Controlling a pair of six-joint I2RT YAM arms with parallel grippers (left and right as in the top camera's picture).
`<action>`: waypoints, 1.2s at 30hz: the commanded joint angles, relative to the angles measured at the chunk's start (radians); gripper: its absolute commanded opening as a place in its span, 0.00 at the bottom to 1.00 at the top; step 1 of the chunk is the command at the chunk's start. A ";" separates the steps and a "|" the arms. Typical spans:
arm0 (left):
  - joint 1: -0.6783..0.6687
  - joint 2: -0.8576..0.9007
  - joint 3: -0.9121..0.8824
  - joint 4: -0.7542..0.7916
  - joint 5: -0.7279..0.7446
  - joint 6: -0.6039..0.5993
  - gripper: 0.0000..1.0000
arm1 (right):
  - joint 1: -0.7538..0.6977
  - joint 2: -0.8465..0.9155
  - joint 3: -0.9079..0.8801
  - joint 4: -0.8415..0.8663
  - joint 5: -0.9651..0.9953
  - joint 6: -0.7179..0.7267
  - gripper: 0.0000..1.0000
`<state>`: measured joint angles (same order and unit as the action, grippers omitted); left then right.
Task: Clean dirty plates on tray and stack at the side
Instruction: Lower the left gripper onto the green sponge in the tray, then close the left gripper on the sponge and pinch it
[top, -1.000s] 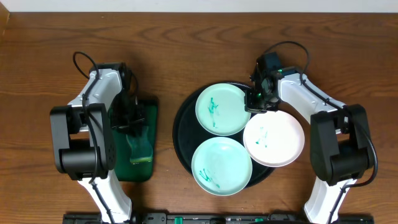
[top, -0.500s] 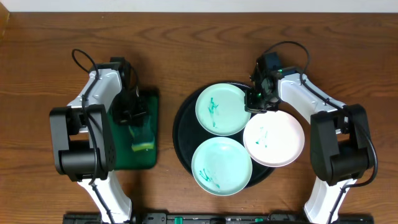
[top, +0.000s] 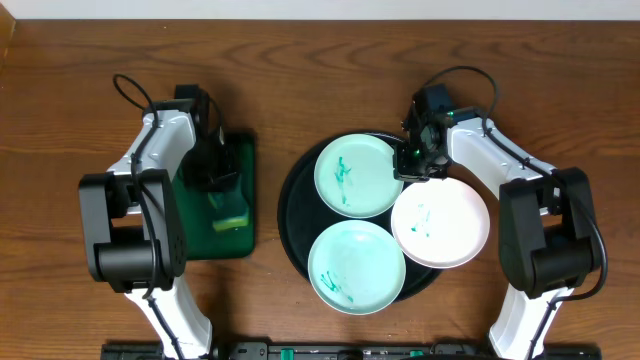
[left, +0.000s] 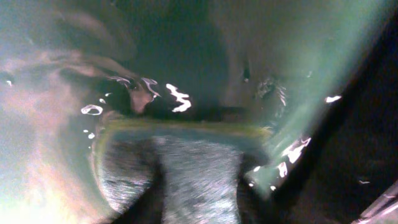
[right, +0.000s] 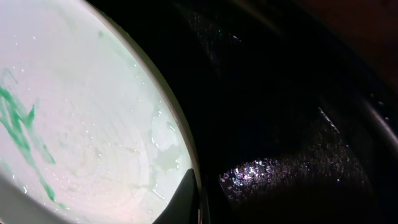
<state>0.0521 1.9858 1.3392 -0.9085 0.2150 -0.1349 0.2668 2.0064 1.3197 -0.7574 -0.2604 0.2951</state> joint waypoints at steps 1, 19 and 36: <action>0.000 -0.011 0.022 0.010 -0.024 0.004 0.60 | -0.003 0.020 -0.004 -0.006 0.016 -0.020 0.01; -0.005 -0.209 0.053 -0.261 -0.023 -0.020 0.62 | -0.003 0.020 -0.004 -0.010 0.016 -0.023 0.01; -0.026 -0.207 -0.223 -0.042 -0.009 -0.051 0.65 | -0.003 0.020 -0.004 -0.014 0.016 -0.024 0.01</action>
<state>0.0277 1.7763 1.1500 -0.9768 0.2047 -0.1680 0.2665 2.0064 1.3201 -0.7616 -0.2607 0.2844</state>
